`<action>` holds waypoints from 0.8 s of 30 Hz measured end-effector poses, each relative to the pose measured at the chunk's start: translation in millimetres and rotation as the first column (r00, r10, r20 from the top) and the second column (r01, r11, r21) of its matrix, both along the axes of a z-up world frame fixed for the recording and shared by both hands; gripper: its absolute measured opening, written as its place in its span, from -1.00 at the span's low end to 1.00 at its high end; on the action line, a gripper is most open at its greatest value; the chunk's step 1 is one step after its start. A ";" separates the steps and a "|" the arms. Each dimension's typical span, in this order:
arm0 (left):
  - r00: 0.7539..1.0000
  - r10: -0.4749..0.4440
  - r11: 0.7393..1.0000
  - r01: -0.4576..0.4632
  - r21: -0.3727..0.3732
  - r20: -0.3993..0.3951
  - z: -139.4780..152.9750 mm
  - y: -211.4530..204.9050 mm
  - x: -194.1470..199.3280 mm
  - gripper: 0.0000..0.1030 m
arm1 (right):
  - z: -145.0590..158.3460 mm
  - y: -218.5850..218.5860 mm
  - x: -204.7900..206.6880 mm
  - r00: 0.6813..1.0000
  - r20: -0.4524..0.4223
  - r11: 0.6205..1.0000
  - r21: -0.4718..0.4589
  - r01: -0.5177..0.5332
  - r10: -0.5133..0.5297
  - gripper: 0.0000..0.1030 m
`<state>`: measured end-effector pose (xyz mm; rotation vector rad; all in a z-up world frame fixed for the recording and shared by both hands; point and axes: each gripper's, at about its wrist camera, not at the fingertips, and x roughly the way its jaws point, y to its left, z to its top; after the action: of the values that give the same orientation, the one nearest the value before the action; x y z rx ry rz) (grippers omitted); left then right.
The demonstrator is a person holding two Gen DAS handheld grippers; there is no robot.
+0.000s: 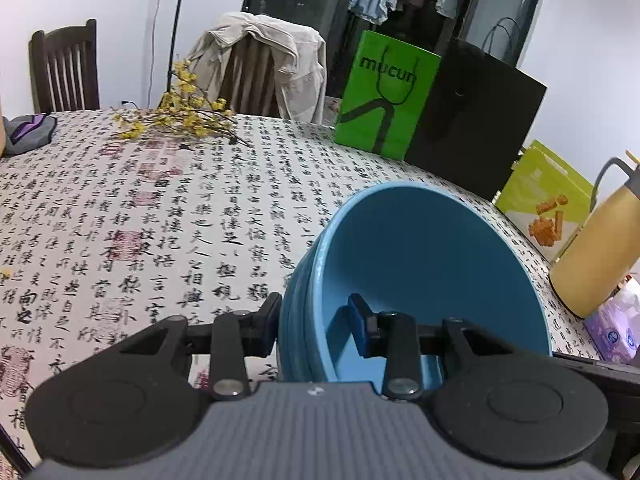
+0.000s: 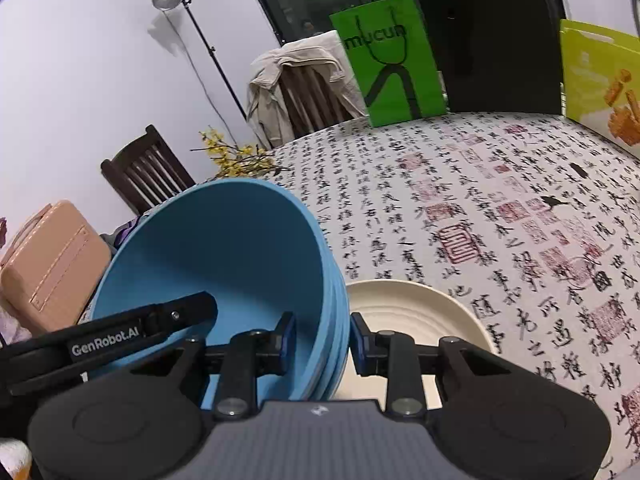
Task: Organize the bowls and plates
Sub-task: 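Lower the blue bowl stack onto the stacked cream plates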
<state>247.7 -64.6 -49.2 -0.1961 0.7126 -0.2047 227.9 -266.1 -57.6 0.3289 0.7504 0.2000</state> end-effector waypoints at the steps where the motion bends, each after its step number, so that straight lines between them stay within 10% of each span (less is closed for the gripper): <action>1: 1.000 -0.005 1.000 0.005 0.001 0.000 -0.7 -2.8 0.3 -0.31 | -0.9 -3.3 -1.2 1.000 -0.001 1.000 0.001 0.006 -0.006 -0.45; 24: 0.984 -0.113 0.992 0.104 -0.072 -0.141 -34.9 -37.5 14.0 -0.31 | -19.5 -43.6 -12.6 0.993 -0.063 0.994 -0.049 0.095 -0.098 -0.43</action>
<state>261.6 -102.1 -84.2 -0.2356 0.8623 -0.3200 215.3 -309.7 -77.1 0.3283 0.8004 0.0803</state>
